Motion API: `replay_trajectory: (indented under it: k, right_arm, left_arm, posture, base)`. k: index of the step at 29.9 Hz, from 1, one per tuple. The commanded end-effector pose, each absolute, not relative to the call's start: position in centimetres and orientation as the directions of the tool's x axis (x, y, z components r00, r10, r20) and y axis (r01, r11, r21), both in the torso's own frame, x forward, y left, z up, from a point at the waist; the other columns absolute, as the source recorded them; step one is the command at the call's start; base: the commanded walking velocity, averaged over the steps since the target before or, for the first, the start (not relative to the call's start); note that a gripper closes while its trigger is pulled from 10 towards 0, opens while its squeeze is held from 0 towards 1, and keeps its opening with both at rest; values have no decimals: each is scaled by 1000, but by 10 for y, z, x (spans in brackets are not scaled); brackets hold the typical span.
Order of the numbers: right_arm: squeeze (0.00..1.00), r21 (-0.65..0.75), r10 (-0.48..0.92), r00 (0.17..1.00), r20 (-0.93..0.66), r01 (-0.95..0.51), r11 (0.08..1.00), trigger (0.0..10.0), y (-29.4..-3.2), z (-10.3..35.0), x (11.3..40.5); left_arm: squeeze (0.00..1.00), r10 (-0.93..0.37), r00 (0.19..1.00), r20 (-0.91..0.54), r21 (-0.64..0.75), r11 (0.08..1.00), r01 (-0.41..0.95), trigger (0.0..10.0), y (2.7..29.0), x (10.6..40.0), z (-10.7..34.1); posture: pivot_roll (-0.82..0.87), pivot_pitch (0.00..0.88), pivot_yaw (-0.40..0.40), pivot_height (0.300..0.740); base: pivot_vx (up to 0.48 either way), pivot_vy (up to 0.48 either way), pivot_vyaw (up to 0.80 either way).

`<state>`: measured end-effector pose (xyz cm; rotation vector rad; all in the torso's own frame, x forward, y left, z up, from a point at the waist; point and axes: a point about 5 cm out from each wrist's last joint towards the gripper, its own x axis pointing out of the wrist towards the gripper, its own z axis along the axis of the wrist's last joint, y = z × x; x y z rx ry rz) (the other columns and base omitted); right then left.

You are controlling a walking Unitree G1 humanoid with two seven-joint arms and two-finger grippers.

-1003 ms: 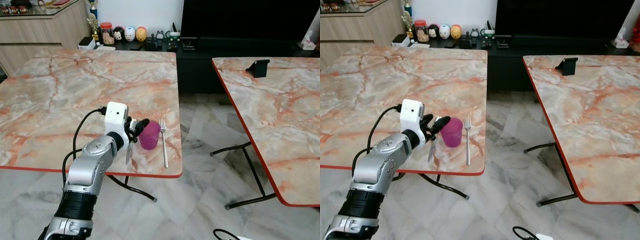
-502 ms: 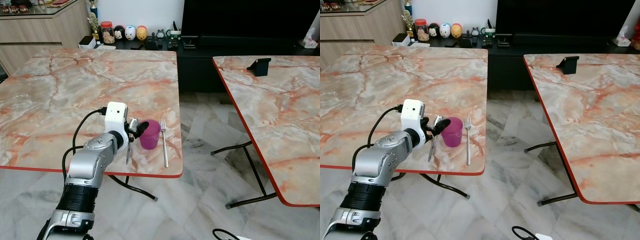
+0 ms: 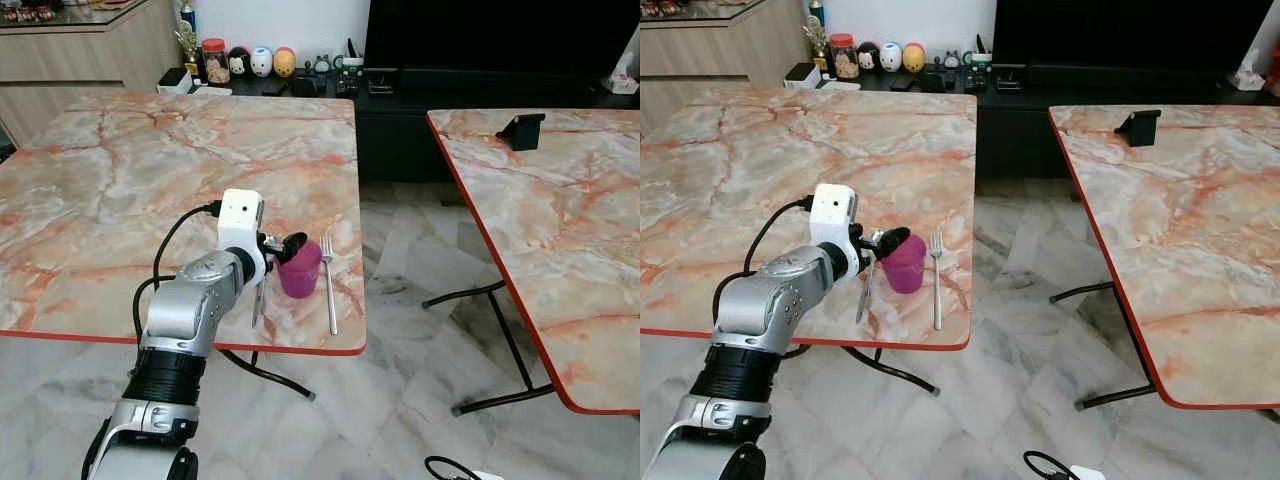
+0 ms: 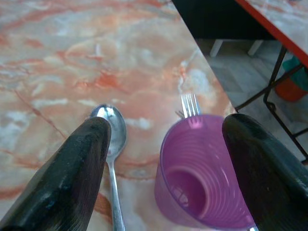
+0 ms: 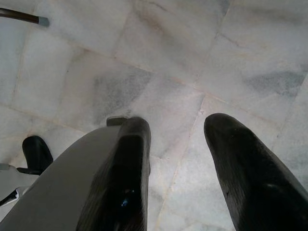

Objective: Setting the table

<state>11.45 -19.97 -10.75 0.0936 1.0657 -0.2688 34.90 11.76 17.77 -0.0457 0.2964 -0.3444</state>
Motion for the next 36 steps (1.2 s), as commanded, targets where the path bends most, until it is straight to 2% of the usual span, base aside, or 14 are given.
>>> replay_trajectory:
  k: [1, 5, 36]
  right_arm:
    - [0, -50, -169, 449, -877, 265, 963, 10000, -199, -108, 114]
    - [0, -48, -167, 450, -877, 264, 963, 10000, -199, -108, 115]
    - [0, -47, -154, 453, -878, 238, 970, 10000, -198, -108, 115]
  left_arm:
    - [0, -340, 895, -289, -34, 938, 346, 10000, 117, 351, 182]
    - [0, -342, 886, -313, 4, 933, 361, 10000, 117, 350, 178]
    - [0, -292, 882, -370, -37, 953, 301, 10000, 115, 350, 163]
  posture:
    - [117, 0, -22, 711]
    - [114, 0, -20, 711]
    - [101, 0, -13, 711]
  base:
    - [0, 0, 0]
    - [0, 0, 0]
    - [0, 0, 0]
